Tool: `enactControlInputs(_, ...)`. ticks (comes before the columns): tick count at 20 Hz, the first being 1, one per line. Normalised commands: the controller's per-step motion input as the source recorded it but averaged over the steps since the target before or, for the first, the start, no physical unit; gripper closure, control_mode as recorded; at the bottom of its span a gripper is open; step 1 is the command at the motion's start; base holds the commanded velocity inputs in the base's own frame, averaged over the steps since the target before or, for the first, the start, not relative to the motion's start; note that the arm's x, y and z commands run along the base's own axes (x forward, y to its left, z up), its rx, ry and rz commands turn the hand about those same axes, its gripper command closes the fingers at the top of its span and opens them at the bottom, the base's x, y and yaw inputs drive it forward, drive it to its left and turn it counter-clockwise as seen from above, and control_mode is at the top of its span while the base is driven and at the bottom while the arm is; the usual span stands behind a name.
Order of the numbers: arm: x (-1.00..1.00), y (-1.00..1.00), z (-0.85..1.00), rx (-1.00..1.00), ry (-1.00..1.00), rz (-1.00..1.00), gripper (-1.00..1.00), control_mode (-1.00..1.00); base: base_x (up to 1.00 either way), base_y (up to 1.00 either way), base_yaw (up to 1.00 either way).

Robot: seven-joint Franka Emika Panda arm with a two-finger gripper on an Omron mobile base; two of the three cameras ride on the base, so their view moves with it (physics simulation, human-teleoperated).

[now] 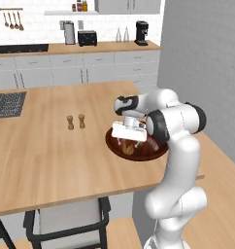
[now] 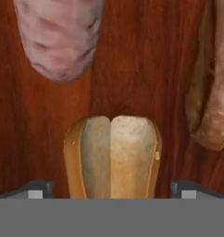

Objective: Place one bun and one sausage from the bowl on each plate.

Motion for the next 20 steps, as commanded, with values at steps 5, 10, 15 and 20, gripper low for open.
enactControlInputs(5,-0.03,0.18,-0.38,0.0,0.01,0.0,-1.0,-1.0,0.0,0.0,0.0)
enactControlInputs(10,0.0,0.0,-0.2,0.0,0.0,0.0,-1.0,-1.0,0.0,0.0,0.0)
enactControlInputs(15,0.01,0.0,-0.01,0.0,-0.02,0.0,1.0,-1.0,0.0,0.0,0.0)
enactControlInputs(20,-0.39,0.0,0.62,-0.03,-0.05,0.0,1.0,-1.0,0.0,0.0,0.0)
